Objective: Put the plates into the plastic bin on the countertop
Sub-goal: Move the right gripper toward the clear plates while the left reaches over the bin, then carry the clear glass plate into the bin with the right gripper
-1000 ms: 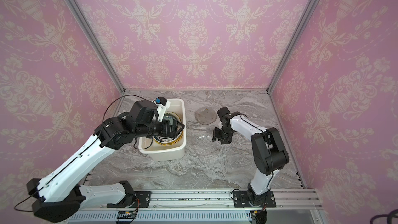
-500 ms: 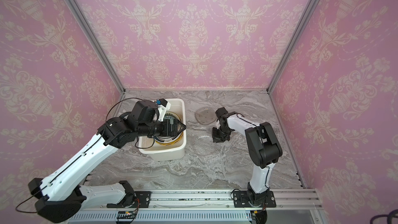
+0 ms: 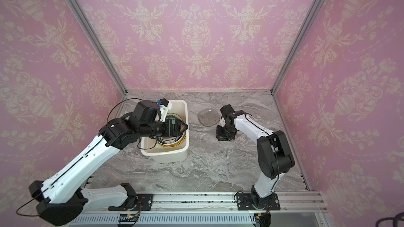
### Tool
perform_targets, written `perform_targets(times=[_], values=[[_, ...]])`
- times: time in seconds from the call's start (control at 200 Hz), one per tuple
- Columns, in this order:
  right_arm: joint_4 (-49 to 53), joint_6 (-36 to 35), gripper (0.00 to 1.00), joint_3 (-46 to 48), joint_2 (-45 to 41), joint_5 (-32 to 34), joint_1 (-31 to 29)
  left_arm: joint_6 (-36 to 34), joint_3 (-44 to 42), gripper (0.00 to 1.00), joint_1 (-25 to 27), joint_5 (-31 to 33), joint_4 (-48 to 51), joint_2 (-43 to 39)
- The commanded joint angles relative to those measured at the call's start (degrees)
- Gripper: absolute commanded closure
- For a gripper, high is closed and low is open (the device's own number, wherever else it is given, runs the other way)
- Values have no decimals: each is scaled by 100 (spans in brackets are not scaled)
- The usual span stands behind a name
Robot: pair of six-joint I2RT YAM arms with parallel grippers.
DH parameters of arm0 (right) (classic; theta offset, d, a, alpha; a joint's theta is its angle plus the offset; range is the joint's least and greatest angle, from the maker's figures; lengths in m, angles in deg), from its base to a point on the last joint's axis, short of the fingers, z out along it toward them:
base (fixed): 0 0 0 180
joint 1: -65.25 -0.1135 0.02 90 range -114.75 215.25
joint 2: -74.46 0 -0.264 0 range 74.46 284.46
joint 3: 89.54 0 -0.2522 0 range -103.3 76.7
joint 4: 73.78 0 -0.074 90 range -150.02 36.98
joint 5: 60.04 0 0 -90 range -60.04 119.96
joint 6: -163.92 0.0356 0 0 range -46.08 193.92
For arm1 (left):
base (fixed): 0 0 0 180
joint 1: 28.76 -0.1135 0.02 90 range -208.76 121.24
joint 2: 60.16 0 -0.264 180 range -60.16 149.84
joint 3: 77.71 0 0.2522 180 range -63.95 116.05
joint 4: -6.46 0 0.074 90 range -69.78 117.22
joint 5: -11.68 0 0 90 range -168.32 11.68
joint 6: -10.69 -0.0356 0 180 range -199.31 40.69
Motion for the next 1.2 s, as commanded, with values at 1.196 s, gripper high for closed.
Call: perform_targets(times=[1.196], values=[[2117, 1745, 100, -6829, 2455, 767, -2421, -2705, 276, 1, -139, 3720, 716, -1906]])
